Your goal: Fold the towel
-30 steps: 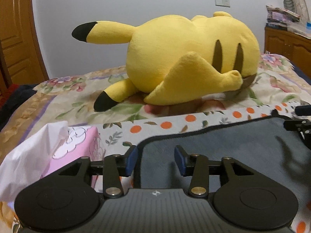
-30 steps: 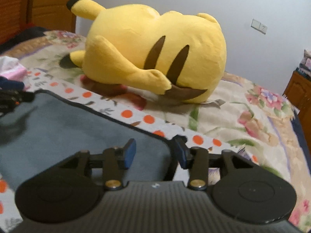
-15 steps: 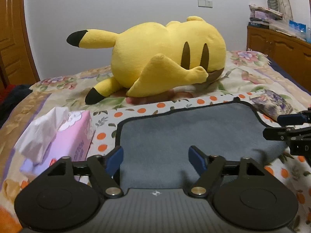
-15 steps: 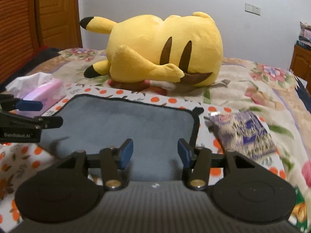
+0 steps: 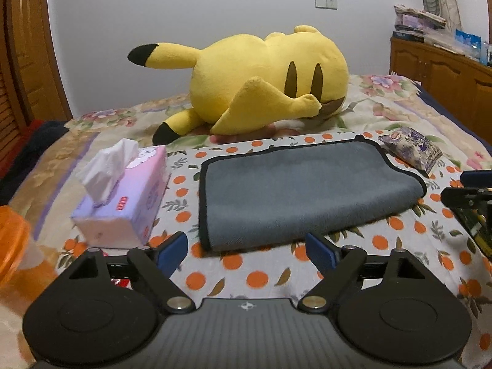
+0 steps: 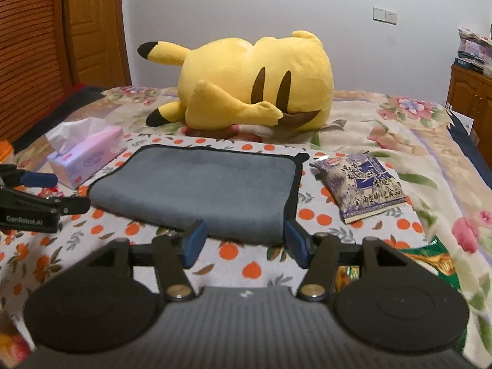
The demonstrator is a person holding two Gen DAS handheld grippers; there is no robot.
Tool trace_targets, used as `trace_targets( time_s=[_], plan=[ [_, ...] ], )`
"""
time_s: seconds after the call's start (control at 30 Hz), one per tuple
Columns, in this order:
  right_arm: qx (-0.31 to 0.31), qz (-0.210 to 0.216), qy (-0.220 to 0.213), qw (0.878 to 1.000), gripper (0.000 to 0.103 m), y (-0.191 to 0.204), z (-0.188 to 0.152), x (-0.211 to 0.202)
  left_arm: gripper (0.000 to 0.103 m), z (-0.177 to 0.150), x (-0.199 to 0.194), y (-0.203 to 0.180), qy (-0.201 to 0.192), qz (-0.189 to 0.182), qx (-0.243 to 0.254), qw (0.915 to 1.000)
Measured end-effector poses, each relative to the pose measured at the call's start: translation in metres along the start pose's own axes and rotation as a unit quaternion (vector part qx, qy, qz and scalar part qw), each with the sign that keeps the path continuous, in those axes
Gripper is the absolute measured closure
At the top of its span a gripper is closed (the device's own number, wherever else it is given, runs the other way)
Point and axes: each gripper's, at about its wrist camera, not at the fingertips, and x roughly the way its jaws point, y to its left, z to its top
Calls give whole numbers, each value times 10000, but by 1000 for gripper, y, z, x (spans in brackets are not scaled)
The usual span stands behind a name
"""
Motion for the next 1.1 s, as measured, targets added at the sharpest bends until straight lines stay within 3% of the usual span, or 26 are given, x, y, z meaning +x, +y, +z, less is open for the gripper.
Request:
trace_targets(
  time_s=[0.37,0.57,0.9,1.1],
  plan=[
    [81,-40,-98,9999,41,1,-6,-45,7,-6,-46,-6,-60,-32,-124,9999],
    [180,-37,-167,9997,34,2,-8,-68,4,-4,-71,-16,-128,-99,-41,9999],
    [191,-132,-370,9990,3,2,-4,-97,0,-1,-106,-27,-248,-58,57,9997],
    [201,-143,-433,9988,0,5,-1,-112,0,0,-126,-28,-280,10,-71,9996]
  ],
)
